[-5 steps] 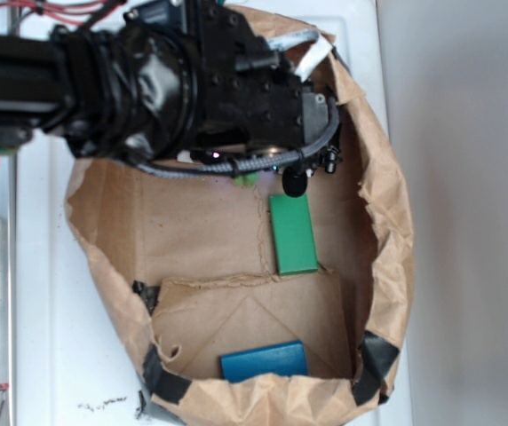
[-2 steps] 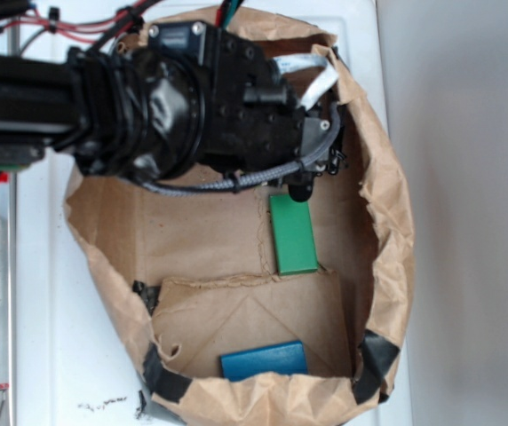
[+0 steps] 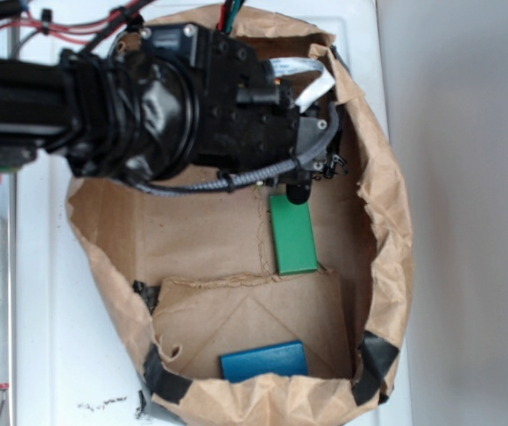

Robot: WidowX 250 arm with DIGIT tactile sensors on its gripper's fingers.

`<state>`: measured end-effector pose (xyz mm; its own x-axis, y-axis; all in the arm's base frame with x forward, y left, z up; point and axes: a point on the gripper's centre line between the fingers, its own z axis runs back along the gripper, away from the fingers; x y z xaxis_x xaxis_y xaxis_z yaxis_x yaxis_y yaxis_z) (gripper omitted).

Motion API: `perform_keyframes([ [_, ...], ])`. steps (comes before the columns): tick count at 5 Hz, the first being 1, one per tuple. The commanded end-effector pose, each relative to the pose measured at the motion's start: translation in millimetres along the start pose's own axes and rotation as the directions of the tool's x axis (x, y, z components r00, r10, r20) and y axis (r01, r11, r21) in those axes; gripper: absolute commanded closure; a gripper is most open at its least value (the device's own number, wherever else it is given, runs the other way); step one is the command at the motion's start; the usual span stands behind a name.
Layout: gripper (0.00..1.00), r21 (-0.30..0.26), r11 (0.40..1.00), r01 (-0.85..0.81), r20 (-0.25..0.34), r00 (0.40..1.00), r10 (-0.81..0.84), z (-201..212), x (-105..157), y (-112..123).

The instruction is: Grab the green animal.

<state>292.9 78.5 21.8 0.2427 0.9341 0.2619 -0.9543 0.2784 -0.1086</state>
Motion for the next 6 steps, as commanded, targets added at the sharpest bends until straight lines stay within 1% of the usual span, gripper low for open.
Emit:
perform_keyframes([
  [1, 1.00, -0.102, 0.982, 0.158, -0.022, 0.987, -0.161, 47, 8, 10],
  [2, 1.00, -0.160, 0.953, 0.259, -0.018, 0.964, -0.265, 59, 3, 11],
  [3, 1.00, -0.213, 0.884, 0.417, -0.046, 0.899, -0.436, 74, -1, 0],
  [4, 1.00, -0.243, 0.768, 0.592, -0.092, 0.774, -0.626, 83, -4, -13],
  [5, 1.00, -0.266, 0.641, 0.720, -0.065, 0.650, -0.757, 93, -7, -22],
  [6, 1.00, -0.304, 0.507, 0.807, 0.032, 0.540, -0.841, 110, -10, -24],
])
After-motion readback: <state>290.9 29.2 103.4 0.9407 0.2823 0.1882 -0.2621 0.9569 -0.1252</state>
